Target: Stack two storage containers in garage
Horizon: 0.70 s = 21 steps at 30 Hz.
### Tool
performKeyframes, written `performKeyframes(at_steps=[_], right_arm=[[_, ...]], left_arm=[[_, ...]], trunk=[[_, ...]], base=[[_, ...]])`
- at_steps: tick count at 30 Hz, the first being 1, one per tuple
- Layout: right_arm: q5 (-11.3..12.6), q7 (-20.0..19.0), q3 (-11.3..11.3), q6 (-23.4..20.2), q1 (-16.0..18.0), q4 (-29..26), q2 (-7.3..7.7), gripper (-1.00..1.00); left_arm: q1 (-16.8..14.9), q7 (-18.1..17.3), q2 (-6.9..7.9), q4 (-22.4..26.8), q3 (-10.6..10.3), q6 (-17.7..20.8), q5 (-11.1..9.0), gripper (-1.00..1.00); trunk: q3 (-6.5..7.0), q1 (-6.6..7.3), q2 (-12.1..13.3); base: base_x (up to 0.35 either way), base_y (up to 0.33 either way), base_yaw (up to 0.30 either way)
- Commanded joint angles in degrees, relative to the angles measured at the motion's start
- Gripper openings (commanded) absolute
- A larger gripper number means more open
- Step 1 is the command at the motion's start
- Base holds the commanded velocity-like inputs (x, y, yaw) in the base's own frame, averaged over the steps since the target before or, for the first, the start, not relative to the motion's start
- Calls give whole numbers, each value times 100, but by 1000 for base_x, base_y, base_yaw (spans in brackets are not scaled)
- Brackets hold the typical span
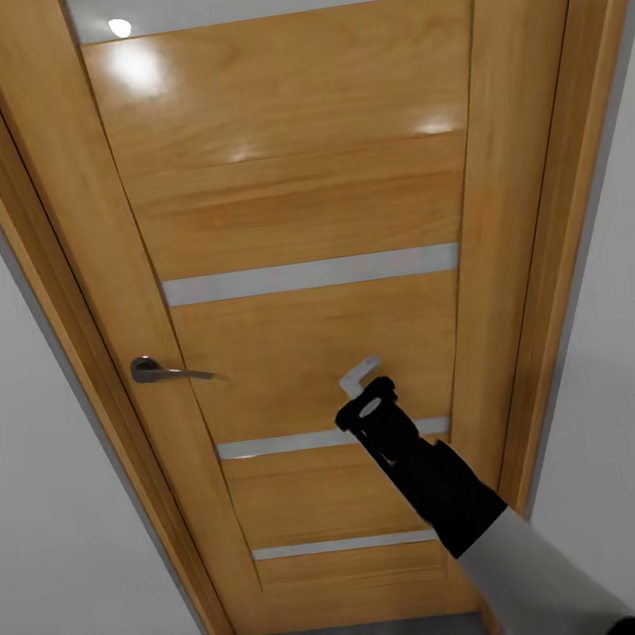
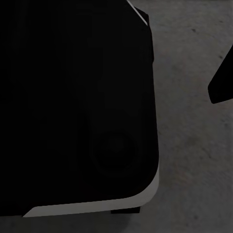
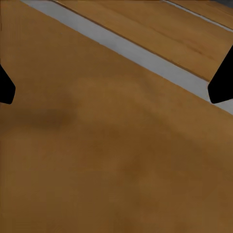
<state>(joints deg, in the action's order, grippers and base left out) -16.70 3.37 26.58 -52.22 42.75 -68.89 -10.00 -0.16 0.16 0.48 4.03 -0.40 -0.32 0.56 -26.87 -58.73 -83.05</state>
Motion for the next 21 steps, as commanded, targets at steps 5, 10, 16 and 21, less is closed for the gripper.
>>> performKeyframes(at_steps=[5, 10, 16, 21], right_arm=[[26, 141, 8, 180, 187, 435, 0, 100], [30, 254, 13, 277, 236, 590, 0, 100], [54, 292, 5, 466, 555, 1141, 0, 100], [52, 354, 1, 649, 699, 1478, 0, 100]], left_arm=[[-2, 2, 0, 2, -4, -3, 6, 100], [-2, 2, -2, 2, -4, -3, 6, 100], [-2, 2, -2, 2, -4, -3, 6, 100], [-2, 2, -1, 2, -4, -3, 6, 100]], trunk=[[-6, 0, -3], [-6, 0, -3], [-6, 0, -3], [-6, 0, -3]], base=[[0, 0, 0], [0, 0, 0], [0, 0, 0], [0, 0, 0]])
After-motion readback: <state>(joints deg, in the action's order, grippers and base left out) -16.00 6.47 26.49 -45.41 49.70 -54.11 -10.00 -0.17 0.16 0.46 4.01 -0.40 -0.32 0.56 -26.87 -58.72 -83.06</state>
